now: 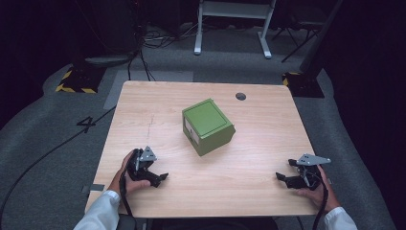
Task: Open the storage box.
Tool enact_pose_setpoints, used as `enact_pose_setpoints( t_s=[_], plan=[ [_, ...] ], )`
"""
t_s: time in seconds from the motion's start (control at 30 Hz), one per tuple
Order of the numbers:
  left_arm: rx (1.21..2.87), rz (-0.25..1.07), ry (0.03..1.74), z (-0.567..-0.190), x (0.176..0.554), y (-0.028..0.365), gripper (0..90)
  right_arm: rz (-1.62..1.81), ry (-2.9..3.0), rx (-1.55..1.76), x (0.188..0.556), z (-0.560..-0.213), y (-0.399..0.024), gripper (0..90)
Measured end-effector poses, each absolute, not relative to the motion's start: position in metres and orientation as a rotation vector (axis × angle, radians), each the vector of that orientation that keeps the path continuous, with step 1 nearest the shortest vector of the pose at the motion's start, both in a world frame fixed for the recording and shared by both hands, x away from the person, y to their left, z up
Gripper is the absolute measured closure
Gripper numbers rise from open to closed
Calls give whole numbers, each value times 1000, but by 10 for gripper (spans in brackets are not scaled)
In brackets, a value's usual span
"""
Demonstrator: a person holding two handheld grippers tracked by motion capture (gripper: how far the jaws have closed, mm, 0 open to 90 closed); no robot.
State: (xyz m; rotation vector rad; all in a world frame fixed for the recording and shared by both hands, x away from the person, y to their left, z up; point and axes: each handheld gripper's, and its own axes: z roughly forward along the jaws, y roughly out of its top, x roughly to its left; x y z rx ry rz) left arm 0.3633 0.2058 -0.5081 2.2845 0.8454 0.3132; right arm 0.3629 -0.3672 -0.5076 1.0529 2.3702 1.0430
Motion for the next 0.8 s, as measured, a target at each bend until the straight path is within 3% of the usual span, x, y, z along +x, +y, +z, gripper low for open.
enact_pose_setpoints(
  t_s=[0.47, 0.8],
  plan=[
    [2286, 310, 844, -508, 360, 210, 4, 1018, 2369, 1050, 370, -506, -365, 160],
    [2282, 314, 850, -508, 359, 209, 5, 971, 2375, 947, 399, -480, -328, 212]
  ],
)
